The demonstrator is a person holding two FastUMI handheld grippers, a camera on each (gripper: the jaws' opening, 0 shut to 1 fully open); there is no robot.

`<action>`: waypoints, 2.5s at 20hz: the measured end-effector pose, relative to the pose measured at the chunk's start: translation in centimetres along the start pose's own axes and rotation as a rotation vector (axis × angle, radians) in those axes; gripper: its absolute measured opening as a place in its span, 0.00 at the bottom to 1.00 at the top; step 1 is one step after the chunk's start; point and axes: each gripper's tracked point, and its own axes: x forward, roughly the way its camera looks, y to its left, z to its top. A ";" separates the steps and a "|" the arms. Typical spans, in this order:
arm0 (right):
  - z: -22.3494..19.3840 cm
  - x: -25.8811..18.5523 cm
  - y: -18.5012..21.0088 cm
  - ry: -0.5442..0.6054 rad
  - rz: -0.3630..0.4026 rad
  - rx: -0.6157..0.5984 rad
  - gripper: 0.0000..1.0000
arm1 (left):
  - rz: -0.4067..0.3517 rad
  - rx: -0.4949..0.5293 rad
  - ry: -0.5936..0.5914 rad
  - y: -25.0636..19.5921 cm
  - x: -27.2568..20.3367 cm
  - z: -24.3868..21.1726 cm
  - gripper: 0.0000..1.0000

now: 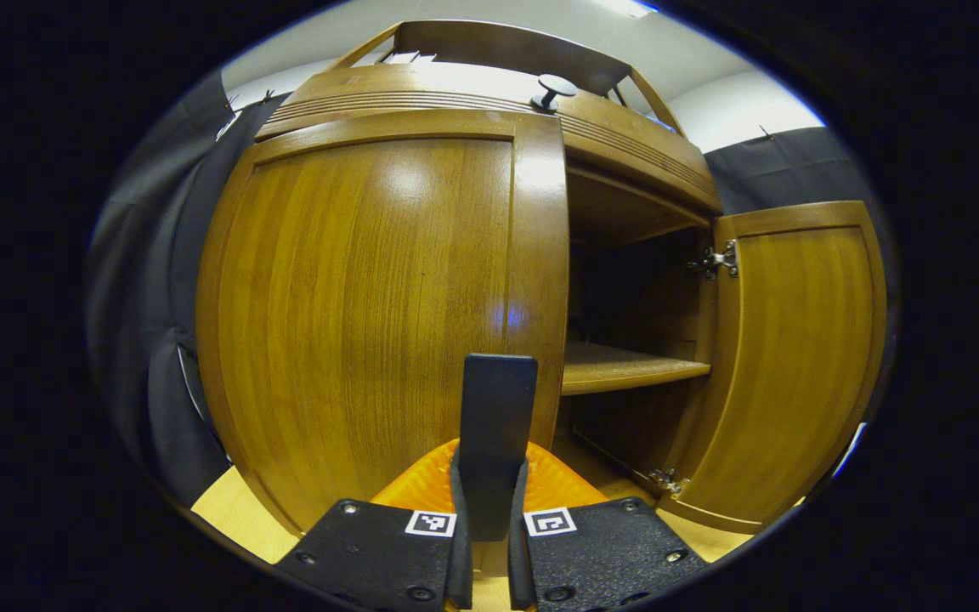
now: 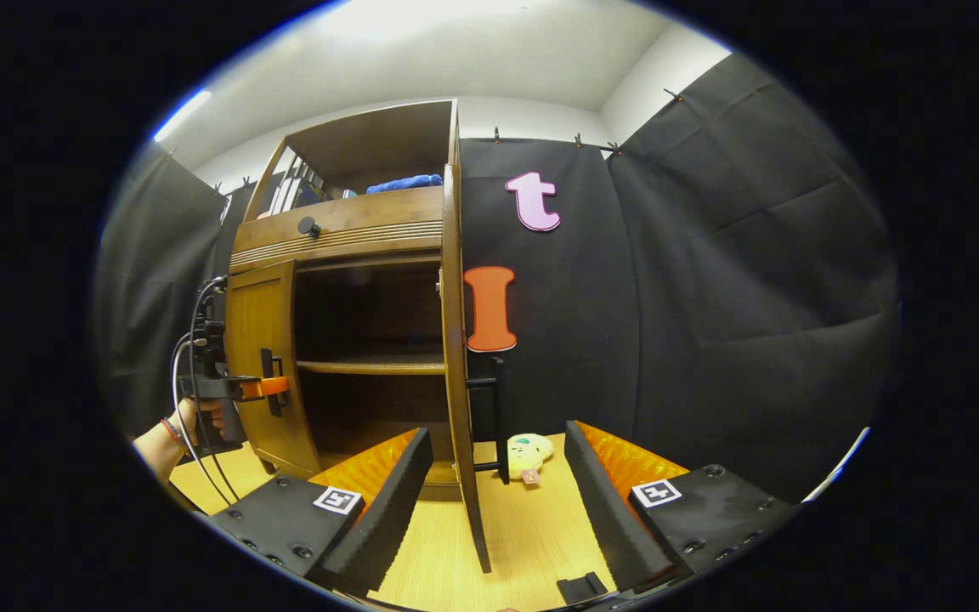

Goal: Open the right door of the double-door shoe cabinet with the right hand, and open the left door with the left hand.

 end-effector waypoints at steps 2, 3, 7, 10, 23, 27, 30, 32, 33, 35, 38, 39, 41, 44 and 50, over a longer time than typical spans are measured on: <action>0.1 -0.5 0.6 -0.003 -0.002 0.011 0.94 | -0.017 0.003 -0.001 0.1 -0.3 0.7 0.16; 0.3 -0.8 0.8 -0.005 -0.006 0.015 0.94 | -0.020 0.010 0.002 0.2 -0.8 0.9 0.16; 0.2 -1.4 1.1 -0.005 -0.012 0.032 0.94 | -0.036 0.017 0.008 0.5 -4.1 0.3 0.17; 0.1 -1.9 1.6 0.003 -0.015 0.037 0.94 | -0.035 0.018 0.000 1.3 -6.2 0.4 0.17; 1.7 -3.8 6.0 -0.034 0.019 -0.003 0.92 | -0.018 0.032 -0.025 5.7 -13.3 1.2 0.12; 2.3 -3.9 7.6 -0.041 0.035 -0.023 0.92 | 0.002 0.023 -0.029 7.6 -15.2 1.2 0.11; 2.5 -4.1 8.3 -0.048 0.040 -0.018 0.92 | 0.033 0.031 -0.033 9.4 -16.6 1.5 0.10; 2.4 -4.1 8.6 -0.046 0.046 -0.009 0.92 | 0.056 0.040 -0.036 10.6 -17.5 1.6 0.08; 2.4 -4.0 8.9 -0.044 0.048 -0.006 0.92 | 0.072 0.036 -0.038 11.3 -17.9 1.6 0.08; 2.4 -4.0 9.3 -0.045 0.053 0.001 0.92 | 0.103 0.032 -0.042 12.4 -18.7 1.7 0.04; 2.3 -3.8 9.7 -0.043 0.051 -0.004 0.92 | 0.170 0.064 -0.052 15.1 -19.8 2.0 0.05; 2.4 -3.6 10.0 -0.044 0.054 -0.006 0.92 | 0.196 0.076 -0.052 16.1 -20.3 2.1 0.00; 2.7 -3.2 10.5 -0.046 0.059 -0.006 0.92 | 0.228 0.071 -0.053 18.0 -20.9 2.2 0.00; 2.6 -2.7 11.3 -0.045 0.074 -0.002 0.92 | 0.206 0.027 -0.047 18.9 -21.2 2.1 0.00; 1.6 -1.7 12.8 -0.026 0.091 0.011 0.99 | 0.198 0.064 -0.038 20.8 -21.5 2.2 0.00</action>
